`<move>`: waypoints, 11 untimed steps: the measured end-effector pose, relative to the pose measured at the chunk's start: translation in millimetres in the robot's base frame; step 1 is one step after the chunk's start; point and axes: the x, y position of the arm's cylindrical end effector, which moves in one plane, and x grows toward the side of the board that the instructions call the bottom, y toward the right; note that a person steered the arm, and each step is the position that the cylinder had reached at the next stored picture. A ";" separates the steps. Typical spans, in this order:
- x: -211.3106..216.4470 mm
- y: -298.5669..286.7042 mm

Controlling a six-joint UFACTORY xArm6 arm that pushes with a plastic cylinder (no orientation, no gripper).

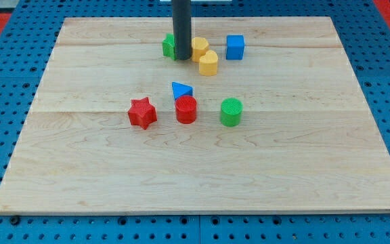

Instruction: Move the arm to the green star

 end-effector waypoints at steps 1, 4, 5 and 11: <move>28.5 0.1; 41.2 -86.0; -1.7 -134.1; -77.1 -18.7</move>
